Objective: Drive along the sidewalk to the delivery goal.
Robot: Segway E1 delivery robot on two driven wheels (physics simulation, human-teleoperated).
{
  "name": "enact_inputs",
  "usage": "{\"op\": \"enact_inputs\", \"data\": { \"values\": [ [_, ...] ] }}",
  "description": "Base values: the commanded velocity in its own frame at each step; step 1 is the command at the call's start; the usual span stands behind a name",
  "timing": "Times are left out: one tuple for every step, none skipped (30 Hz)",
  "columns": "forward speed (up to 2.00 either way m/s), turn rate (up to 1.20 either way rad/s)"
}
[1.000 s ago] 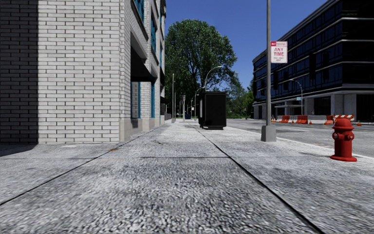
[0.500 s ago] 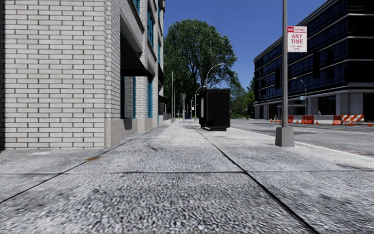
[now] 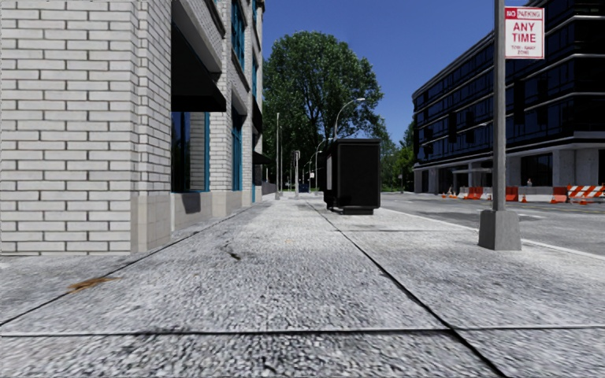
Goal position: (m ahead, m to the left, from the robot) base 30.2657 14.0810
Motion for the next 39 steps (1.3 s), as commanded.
{"op": "enact_inputs", "data": {
  "values": [
    [2.0, 0.0],
    [2.0, 0.0],
    [2.0, 0.0],
    [2.0, 0.0],
    [2.0, 0.0],
    [2.0, 0.0],
    [2.0, 0.0],
    [2.0, 0.0],
    [2.0, 0.0],
    [2.0, 0.0],
    [2.0, 0.0],
    [2.0, 0.0],
    [2.0, 0.0],
    [2.0, 0.0],
    [2.0, 0.0],
    [2.0, 0.0],
    [2.0, 0.0],
    [2.0, 0.0],
    [2.0, 0.0],
    [2.0, 0.0],
    [2.0, 0.0],
    [2.0, 0.0],
    [2.0, 0.0],
    [2.0, 0.0],
    [2.0, 0.0],
    [2.0, 0.0],
    [2.0, 0.0],
    [2.0, 0.0],
    [2.0, 0.0],
    [2.0, 0.0],
    [2.0, 0.0],
    [2.0, 0.0],
    [2.0, 0.0],
    [2.0, 0.0],
    [2.0, 0.0],
    [2.0, 0.0],
    [2.0, 0.0],
    [2.0, 0.0],
    [2.0, 0.0]
  ]
}}
